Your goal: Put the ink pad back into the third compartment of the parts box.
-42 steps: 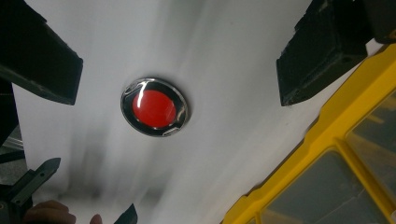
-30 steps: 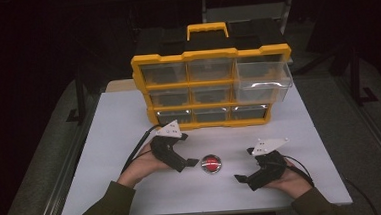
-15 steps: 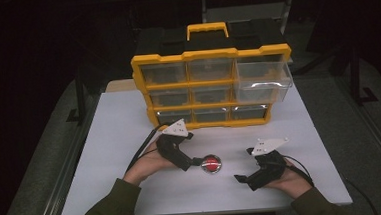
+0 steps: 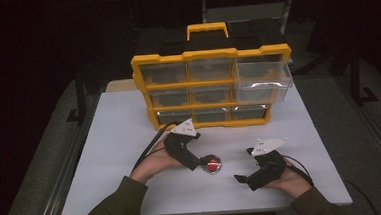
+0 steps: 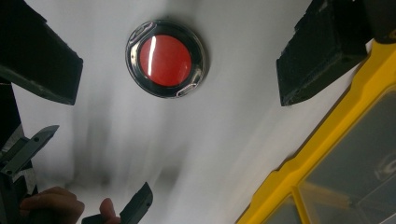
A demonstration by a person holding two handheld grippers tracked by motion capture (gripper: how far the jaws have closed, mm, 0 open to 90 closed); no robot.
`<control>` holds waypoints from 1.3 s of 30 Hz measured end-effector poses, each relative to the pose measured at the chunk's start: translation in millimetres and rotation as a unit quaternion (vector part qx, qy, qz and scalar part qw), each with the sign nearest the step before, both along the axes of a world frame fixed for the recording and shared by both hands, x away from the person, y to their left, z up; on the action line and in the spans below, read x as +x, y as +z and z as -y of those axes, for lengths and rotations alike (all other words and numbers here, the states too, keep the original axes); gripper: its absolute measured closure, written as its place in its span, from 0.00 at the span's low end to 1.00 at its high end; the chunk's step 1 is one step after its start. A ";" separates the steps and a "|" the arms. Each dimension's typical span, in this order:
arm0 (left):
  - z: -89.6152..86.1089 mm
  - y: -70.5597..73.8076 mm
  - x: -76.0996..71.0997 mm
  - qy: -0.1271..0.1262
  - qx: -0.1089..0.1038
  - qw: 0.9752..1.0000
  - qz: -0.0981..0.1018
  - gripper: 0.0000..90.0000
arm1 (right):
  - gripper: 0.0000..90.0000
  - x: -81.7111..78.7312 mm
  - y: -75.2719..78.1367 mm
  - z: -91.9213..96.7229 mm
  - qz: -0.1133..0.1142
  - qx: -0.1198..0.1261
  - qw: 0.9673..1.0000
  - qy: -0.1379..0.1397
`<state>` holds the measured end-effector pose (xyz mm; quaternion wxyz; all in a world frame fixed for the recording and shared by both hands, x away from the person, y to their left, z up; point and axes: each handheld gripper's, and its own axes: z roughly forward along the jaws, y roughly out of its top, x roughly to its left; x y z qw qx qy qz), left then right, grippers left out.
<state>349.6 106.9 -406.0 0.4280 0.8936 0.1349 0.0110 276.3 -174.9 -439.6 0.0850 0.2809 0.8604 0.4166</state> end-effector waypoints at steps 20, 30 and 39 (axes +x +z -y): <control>30.7 -5.8 2.2 -0.023 0.015 1.000 0.001 0.00 | 0.00 0.4 -0.2 0.1 0.000 0.001 1.000 0.001; 37.2 -15.1 -0.5 -0.033 0.046 0.998 0.003 0.00 | 0.00 -0.2 -0.2 -0.5 0.000 0.000 1.000 0.003; 41.1 -22.6 -2.2 -0.044 0.073 0.996 0.003 0.00 | 0.00 0.3 -0.6 -0.6 0.000 0.000 1.000 0.003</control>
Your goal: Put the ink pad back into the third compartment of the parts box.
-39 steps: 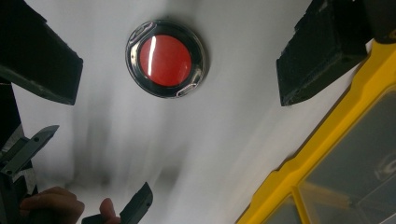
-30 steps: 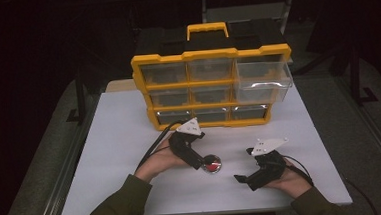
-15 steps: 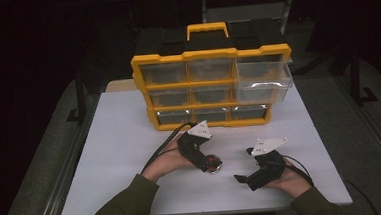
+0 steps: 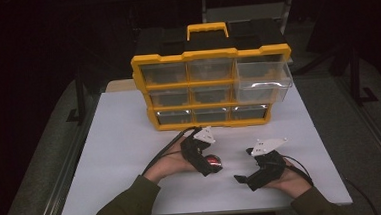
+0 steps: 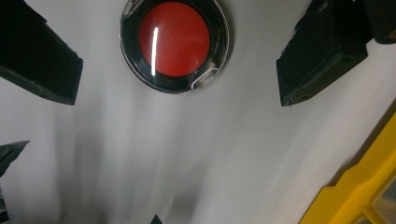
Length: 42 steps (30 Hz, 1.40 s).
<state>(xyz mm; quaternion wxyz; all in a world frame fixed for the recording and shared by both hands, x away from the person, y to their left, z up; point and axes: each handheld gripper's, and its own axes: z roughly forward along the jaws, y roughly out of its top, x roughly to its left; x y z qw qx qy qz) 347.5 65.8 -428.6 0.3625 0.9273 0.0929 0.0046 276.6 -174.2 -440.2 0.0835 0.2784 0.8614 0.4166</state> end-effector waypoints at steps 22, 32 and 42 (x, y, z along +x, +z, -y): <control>6.7 -14.9 -3.1 -0.014 0.062 0.998 0.003 0.00 | 0.00 0.6 -0.1 0.7 0.000 -0.001 1.000 0.002; 4.9 -13.9 -2.0 -0.019 0.056 0.998 -0.002 0.15 | 0.00 0.3 0.1 0.6 -0.001 0.000 1.000 0.001; 3.4 -13.1 -3.6 -0.019 0.059 0.998 0.008 0.25 | 0.00 -0.1 0.2 0.5 -0.002 0.000 1.000 0.002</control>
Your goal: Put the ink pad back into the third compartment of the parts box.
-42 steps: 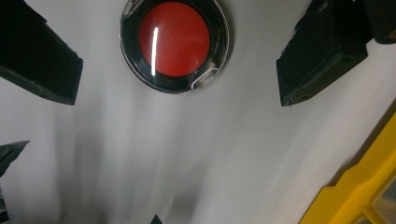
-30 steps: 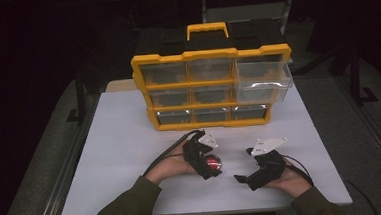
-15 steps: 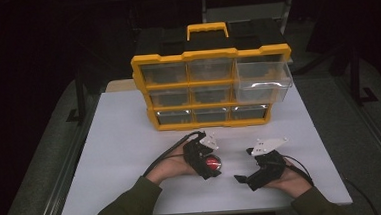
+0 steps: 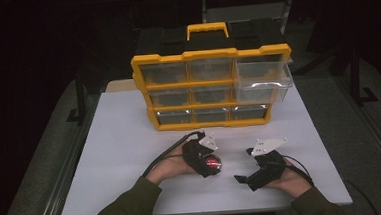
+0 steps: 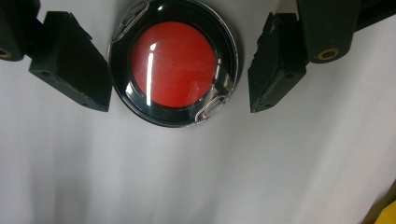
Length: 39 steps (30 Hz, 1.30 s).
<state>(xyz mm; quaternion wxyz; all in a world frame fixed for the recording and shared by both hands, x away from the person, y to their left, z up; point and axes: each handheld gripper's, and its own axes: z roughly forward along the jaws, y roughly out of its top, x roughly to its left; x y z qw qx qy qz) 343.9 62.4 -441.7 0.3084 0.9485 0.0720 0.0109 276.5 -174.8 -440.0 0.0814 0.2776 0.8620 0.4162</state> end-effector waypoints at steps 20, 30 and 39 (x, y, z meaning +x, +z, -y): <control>-3.4 4.3 1.4 -0.018 -0.005 1.000 -0.019 0.33 | 0.00 -0.1 0.2 0.2 0.000 0.002 1.000 0.002; -10.6 20.0 2.9 -0.006 -0.015 1.000 -0.019 0.33 | 0.00 0.0 0.3 0.1 -0.001 0.003 1.000 0.002; -12.9 37.1 5.3 -0.002 -0.023 1.000 -0.020 0.33 | 0.00 0.5 0.3 0.4 -0.002 0.004 1.000 0.001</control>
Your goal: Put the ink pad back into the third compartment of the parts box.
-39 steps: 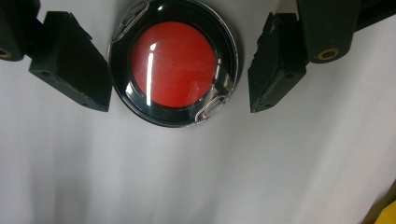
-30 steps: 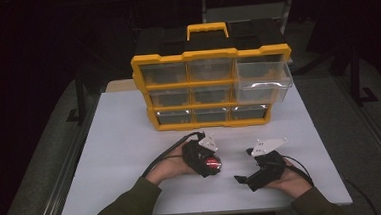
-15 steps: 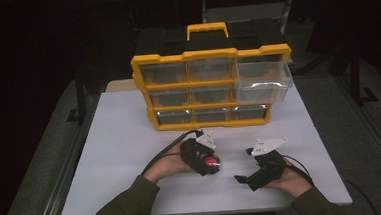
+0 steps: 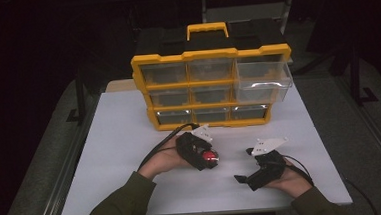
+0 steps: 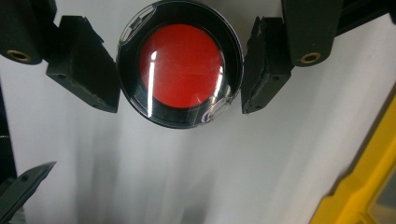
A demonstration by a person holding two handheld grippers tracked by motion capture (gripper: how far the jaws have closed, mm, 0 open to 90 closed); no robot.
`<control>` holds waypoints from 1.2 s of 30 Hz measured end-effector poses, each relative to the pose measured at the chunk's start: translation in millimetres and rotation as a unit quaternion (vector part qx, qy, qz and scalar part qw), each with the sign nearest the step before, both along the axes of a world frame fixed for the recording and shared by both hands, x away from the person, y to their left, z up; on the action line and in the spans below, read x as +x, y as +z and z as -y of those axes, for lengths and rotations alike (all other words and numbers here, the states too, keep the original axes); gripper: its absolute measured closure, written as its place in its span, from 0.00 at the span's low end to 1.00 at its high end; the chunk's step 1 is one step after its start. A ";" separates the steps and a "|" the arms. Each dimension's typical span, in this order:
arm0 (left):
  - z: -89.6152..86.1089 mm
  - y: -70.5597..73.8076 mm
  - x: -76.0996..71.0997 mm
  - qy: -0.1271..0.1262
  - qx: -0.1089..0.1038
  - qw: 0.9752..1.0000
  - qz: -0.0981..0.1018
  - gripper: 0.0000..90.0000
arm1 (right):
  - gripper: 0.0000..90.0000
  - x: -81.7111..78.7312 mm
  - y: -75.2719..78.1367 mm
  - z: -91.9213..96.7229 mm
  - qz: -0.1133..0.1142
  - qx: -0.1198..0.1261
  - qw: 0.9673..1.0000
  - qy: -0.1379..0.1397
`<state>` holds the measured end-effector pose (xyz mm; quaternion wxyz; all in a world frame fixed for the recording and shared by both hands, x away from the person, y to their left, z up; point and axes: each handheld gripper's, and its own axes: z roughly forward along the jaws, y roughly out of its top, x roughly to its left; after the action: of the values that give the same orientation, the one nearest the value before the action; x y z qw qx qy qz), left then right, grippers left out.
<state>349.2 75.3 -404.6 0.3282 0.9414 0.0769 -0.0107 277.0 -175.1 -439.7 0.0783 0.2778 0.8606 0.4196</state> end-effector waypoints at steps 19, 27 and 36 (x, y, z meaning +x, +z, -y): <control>-2.6 31.8 6.3 -0.004 -0.019 1.000 -0.006 0.33 | 0.00 0.0 0.2 -0.2 0.003 0.001 1.000 0.002; -2.1 44.5 7.8 -0.008 -0.020 1.000 -0.002 0.33 | 0.00 -0.1 0.3 -0.2 0.003 0.000 1.000 0.002; -1.5 62.4 11.8 -0.012 -0.022 1.000 0.004 0.33 | 0.00 -0.4 0.4 -0.6 0.003 0.000 1.000 0.004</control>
<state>361.0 76.8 -342.1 0.3491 0.9348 0.0637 -0.0130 276.6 -174.6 -439.3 0.0792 0.2734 0.8616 0.4203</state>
